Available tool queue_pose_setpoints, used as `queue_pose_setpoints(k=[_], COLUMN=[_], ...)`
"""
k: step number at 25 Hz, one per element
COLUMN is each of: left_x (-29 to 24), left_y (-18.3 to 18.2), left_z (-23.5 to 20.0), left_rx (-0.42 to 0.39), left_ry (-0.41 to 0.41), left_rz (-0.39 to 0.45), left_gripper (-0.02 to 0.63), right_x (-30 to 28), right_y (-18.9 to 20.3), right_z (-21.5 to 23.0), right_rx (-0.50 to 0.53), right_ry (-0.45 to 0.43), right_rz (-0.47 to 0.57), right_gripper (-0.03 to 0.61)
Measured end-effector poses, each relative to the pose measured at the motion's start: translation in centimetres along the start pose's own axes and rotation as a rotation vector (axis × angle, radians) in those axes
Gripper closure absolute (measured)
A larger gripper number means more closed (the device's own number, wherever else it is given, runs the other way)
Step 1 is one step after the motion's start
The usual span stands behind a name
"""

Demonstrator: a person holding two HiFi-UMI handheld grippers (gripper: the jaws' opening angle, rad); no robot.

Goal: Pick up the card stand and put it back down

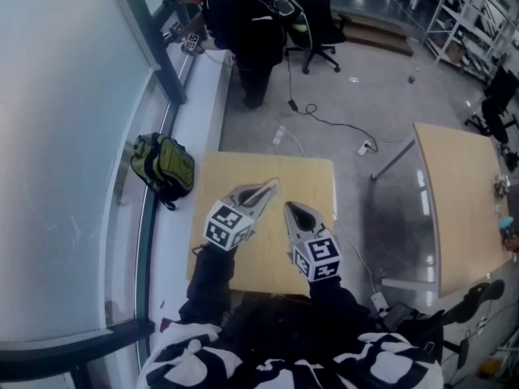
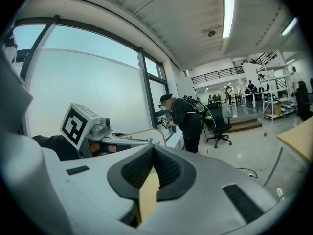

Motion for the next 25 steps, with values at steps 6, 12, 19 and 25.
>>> queue_pose_setpoints(k=[6,12,19,25], left_x=[1.5,3.0,4.1,4.8], left_y=[-3.3,-4.7,-5.1,-6.1], left_z=[0.8,0.6,0.8,1.1], left_rx=[-0.018,-0.009,0.004,-0.029], left_ry=[-0.078,-0.193,-0.344,-0.431], left_rz=[0.103,0.164,0.2,0.257], left_gripper=[0.595,0.595,0.595,0.595], right_x=[0.3,-0.3,-0.8,-1.5], right_y=[-1.6,-3.0,-4.3,-4.3], right_z=[0.7,1.1,1.4,1.5], right_rx=[0.002,0.003,0.012,0.017], right_ry=[0.004,0.0,-0.015,-0.018], right_rz=[0.039,0.071,0.104,0.095], right_gripper=[0.558,0.56,0.56,0.56])
Point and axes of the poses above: the fingertips, and each gripper's own axes: x backward along the fingers, z to its right, y out of its underside, the point moved 3 cm from there along x, backward along the fingers, and after that the axes turned 10 degrees about y, right-handed, at the moved point
